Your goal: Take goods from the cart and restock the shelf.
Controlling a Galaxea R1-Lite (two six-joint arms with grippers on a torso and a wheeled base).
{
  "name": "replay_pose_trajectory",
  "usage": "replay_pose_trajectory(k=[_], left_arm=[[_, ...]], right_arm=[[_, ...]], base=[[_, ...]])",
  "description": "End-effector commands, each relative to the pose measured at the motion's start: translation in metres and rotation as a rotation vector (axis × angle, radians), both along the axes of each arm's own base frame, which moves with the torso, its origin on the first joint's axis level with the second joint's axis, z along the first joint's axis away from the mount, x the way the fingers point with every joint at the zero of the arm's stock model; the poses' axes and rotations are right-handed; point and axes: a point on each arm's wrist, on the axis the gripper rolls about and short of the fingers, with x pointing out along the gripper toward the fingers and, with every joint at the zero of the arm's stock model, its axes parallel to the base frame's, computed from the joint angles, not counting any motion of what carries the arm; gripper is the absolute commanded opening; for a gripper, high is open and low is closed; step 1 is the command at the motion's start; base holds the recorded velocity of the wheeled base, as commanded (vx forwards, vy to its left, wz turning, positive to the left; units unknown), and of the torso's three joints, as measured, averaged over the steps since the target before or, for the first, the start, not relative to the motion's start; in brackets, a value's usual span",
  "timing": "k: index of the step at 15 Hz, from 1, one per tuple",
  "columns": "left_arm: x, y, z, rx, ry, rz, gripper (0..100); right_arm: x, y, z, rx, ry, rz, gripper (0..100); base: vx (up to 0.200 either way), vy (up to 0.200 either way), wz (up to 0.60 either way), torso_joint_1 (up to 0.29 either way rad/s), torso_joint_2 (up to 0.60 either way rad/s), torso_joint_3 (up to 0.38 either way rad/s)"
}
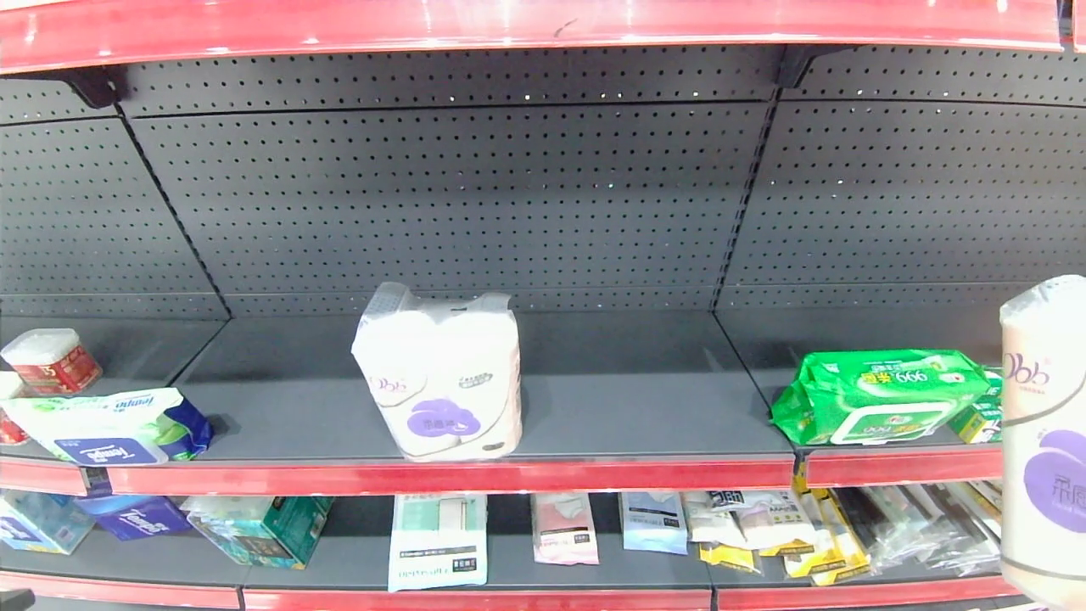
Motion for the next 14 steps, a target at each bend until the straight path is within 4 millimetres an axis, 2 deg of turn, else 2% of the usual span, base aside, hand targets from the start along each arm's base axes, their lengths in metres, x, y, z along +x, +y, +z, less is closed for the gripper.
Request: replay_pose_trajectory(k=[1,2,3,5,6,8,11,14], left_arm=[[-0.022,0.001,-0.001,0.011,-0.084,-0.056,100],[-0.010,0.006,-0.008,0.090,-0.047,0.187,100],[-0.003,0.009,-0.013,0.112,-0.080,0.317,100],[0.006,0.010,-0.016,0.089,-0.181,0.366,100],[0.009,0.011,-0.024,0.102,-0.200,0.416,100],[0.007,0.012,-0.034,0.112,-0.186,0.437,100],[0.008,0.011,-0.037,0.121,-0.173,0.428,100],[0.008,0.011,-0.037,0.127,-0.180,0.426,100]], right_arm=[[0.003,0.000,0.000,-0.001,0.011,0.000,0],[0.006,0.000,0.000,-0.002,0.015,0.000,0],[0.008,0.001,0.002,-0.001,0.008,-0.001,0],[0.011,0.001,0.003,-0.002,0.002,-0.001,0],[0.012,0.001,0.003,-0.009,0.000,0.003,0],[0.013,0.001,0.007,-0.009,-0.011,0.000,0],[0.020,0.001,0.013,-0.007,-0.043,-0.010,0],[0.026,0.002,0.014,-0.004,-0.048,-0.007,0]], base=[[0.000,0.000,0.00,0.000,0.00,0.000],[0.000,0.000,0.00,0.000,0.00,0.000],[0.000,0.000,0.00,0.000,0.00,0.000],[0.000,0.000,0.00,0.000,0.00,0.000],[0.000,0.000,0.00,0.000,0.00,0.000],[0.000,0.000,0.00,0.000,0.00,0.000],[0.000,0.000,0.00,0.000,0.00,0.000],[0.000,0.000,0.60,-0.002,0.00,0.007]])
